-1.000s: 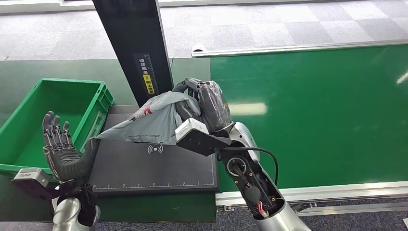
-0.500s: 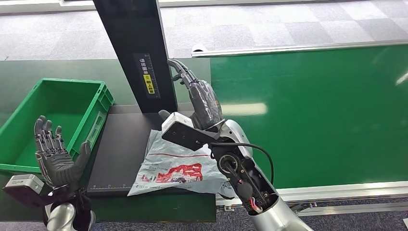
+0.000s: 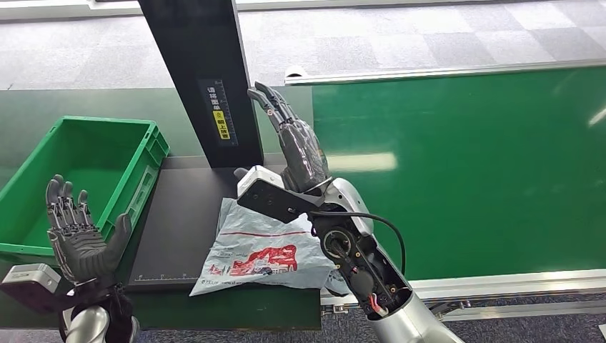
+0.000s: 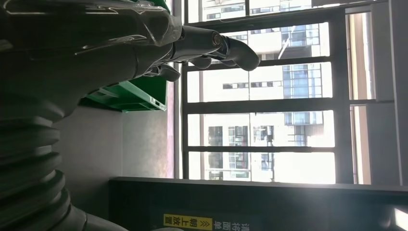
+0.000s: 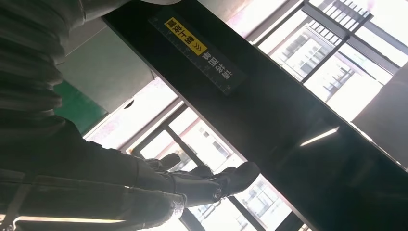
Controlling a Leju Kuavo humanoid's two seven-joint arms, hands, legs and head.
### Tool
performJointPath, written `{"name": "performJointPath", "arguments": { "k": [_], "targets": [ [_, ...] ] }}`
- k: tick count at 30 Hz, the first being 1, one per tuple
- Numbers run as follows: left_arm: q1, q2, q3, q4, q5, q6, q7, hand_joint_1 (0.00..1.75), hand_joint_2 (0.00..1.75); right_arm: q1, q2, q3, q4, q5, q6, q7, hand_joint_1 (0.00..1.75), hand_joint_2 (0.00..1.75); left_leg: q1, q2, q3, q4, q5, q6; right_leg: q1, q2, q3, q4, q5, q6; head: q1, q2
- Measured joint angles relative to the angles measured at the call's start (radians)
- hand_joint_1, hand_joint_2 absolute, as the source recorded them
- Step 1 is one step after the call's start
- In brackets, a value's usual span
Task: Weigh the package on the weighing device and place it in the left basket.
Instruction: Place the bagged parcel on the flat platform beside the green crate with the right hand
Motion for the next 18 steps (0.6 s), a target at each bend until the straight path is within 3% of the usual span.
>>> {"name": "performJointPath", "arguments": {
  "k": [18],
  "targets": [
    [0.012, -0.006, 0.003, -0.008, -0.026, -0.026, 0.007, 0.00, 1.75, 0.000, 0.000, -0.002, 0.015, -0.007, 0.013, 0.026, 0.00, 1.75, 0.000, 0.000, 0.000, 0.000, 0.000, 0.000, 0.000, 0.000, 0.000, 0.000, 0.000, 0.000, 0.000, 0.000]
  ]
}}
